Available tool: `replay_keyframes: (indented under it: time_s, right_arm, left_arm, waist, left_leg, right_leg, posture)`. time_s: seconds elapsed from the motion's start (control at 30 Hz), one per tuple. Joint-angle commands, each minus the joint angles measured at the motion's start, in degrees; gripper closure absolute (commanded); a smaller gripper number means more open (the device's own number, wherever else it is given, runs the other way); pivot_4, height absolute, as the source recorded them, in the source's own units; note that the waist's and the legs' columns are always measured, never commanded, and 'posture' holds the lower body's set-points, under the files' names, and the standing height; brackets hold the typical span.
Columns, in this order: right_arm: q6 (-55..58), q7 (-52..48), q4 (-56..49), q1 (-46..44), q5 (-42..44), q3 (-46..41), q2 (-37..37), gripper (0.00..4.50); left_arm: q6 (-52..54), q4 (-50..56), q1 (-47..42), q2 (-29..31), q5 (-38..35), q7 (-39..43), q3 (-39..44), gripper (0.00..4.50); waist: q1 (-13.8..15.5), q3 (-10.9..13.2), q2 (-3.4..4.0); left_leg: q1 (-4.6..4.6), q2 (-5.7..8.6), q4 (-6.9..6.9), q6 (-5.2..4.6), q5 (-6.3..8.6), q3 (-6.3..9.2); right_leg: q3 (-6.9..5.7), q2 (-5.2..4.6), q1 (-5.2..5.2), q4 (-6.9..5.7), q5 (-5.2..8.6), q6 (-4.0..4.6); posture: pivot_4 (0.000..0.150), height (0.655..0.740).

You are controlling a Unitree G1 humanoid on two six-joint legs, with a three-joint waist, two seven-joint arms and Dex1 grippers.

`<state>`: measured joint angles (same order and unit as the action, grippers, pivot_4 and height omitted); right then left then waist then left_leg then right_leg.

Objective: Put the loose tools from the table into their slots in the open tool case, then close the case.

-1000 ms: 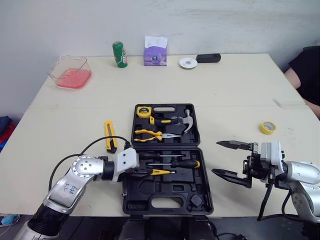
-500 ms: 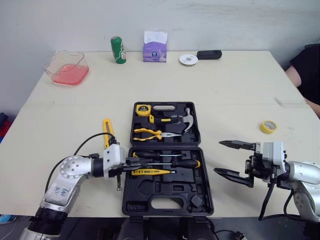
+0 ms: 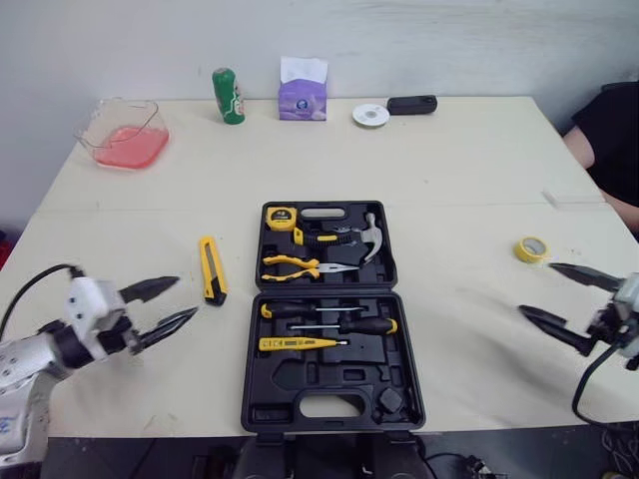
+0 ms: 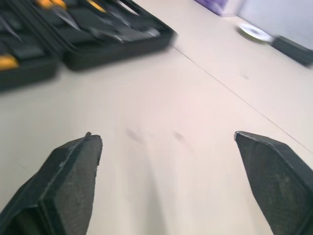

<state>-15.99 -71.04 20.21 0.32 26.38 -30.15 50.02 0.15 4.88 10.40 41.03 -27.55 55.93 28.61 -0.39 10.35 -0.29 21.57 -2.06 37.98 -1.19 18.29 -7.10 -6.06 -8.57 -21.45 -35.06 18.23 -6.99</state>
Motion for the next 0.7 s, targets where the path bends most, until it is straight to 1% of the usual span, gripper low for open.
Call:
replay_keyframes:
  time_s: [0.03,0.1,0.17,0.27,0.33,0.37,0.5,0.57,0.7]
  right_arm:
    - [-5.53,0.56,7.56,-0.41,-0.84,-4.32,2.27,0.0]
    - [-7.6,0.34,10.71,-0.58,-1.16,-4.62,2.83,0.0]
    - [-9.61,1.94,15.48,-0.59,-1.35,-6.25,3.34,0.0]
    - [-13.38,5.8,22.41,0.61,-2.17,-8.6,3.39,0.0]
    - [-15.32,7.79,25.68,1.72,-2.52,-9.48,2.89,0.0]
    - [-15.93,8.1,26.68,2.07,-2.52,-9.55,2.78,0.0]
    - [-17.78,8.7,29.31,2.76,-2.1,-9.41,2.3,0.0]
    - [-18.54,8.74,29.86,2.65,-2.14,-8.83,1.85,0.0]
    - [-18.71,9.0,30.25,1.21,-2.0,-7.99,1.17,0.0]
  left_arm:
    - [-2.92,-2.99,3.14,-0.85,0.5,-2.62,6.46,0.06]
    - [-3.17,-4.26,3.73,-1.29,0.24,-3.95,8.16,0.06]
    - [-2.85,-6.34,4.13,-2.3,-0.61,-7.09,11.79,0.06]
    - [-2.47,-11.06,5.04,-3.59,1.42,-15.35,17.13,0.06]
    - [-0.41,-11.66,4.93,-4.02,2.53,-21.2,19.24,0.06]
    - [0.73,-11.37,5.19,-3.94,2.88,-22.64,19.47,0.06]
    - [3.63,-9.87,6.57,-3.8,3.13,-24.82,19.12,0.06]
    - [4.14,-9.26,6.69,-3.98,2.91,-25.25,18.77,0.06]
    - [4.79,-7.57,6.41,-4.73,2.75,-26.15,17.86,0.06]
  waist:
    - [0.0,0.01,-0.02]
    - [0.19,0.05,-0.08]
    - [0.27,0.04,-0.08]
    - [0.13,0.04,-0.07]
    - [0.02,0.05,-0.08]
    - [0.04,0.04,-0.07]
    - [-0.43,0.05,-0.09]
    - [-0.68,0.05,-0.1]
    - [-1.23,0.05,-0.09]
  left_leg:
    - [0.0,-0.02,-0.01,0.02,0.02,0.0]
    - [-0.01,-0.1,-0.02,0.07,0.06,0.01]
    - [0.0,-0.14,-0.02,0.34,0.23,0.04]
    - [-0.01,-0.23,-0.02,0.45,0.27,0.03]
    - [-0.01,-0.37,-0.04,0.38,0.26,-0.01]
    - [0.01,-0.42,-0.05,0.36,0.26,-0.03]
    - [-0.08,-0.43,-0.1,0.35,0.24,-0.11]
    - [-0.14,-0.45,-0.1,0.58,0.36,-0.14]
    - [-0.17,-0.54,-0.1,0.65,0.39,-0.13]
  right_leg:
    - [0.0,-0.01,-0.01,0.01,0.0,0.01]
    - [0.01,-0.06,-0.01,0.04,0.01,0.02]
    - [0.0,-0.12,-0.01,0.05,0.01,0.03]
    - [0.01,-0.15,-0.03,0.06,0.03,0.08]
    - [0.0,-0.05,-0.04,0.11,0.08,0.18]
    - [-0.01,-0.01,0.01,0.14,0.09,0.19]
    - [-0.04,0.03,0.03,0.17,0.09,0.19]
    - [0.02,0.01,0.03,0.13,0.09,0.19]
    - [0.05,0.04,0.01,0.07,0.08,0.21]
  posture:
    - [0.15,0.74]
    - [0.15,0.74]
    - [0.15,0.74]
    - [0.15,0.74]
    - [0.15,0.74]
    - [0.15,0.74]
    - [0.15,0.74]
    - [0.15,0.74]
    - [0.15,0.74]
